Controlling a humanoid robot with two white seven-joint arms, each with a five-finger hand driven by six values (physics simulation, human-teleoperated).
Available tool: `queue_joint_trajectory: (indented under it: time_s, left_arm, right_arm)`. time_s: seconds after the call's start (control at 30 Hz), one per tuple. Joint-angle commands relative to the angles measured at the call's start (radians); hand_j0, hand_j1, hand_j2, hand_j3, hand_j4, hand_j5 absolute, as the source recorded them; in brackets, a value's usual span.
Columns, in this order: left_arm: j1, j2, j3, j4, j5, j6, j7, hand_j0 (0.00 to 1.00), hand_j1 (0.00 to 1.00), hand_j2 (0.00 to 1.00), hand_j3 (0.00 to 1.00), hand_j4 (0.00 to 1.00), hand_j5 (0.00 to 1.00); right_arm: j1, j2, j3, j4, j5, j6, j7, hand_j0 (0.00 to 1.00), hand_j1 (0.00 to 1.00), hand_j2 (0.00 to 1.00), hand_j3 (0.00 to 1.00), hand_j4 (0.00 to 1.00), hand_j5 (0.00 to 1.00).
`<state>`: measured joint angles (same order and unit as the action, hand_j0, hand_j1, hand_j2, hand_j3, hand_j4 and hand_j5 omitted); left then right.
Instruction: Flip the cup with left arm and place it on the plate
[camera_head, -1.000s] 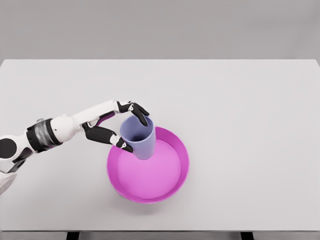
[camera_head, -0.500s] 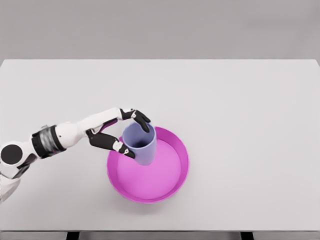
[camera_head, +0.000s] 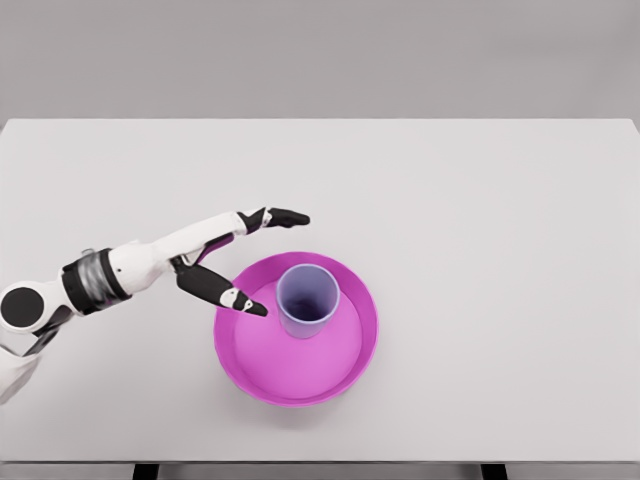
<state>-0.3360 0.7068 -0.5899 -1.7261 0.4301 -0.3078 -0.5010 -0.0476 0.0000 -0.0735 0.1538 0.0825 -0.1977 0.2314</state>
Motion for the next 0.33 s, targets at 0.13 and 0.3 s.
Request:
queue_joint_trajectory:
  time_s: [0.13,0.3]
  left_arm:
    - [-0.018,0.200,0.064,-0.010,0.119,-0.014,-0.002,1.00,1.00,1.00,1.00,1.00,1.00]
    - [0.005,0.373,0.131,0.042,0.101,-0.303,-0.010,1.00,1.00,1.00,1.00,1.00,1.00]
  right_arm:
    - [0.000,0.000,0.000,0.000,0.000,0.000,0.000,1.00,1.00,1.00,1.00,1.00,1.00]
    - [0.000,0.000,0.000,0.000,0.000,0.000,0.000,1.00,1.00,1.00,1.00,1.00,1.00]
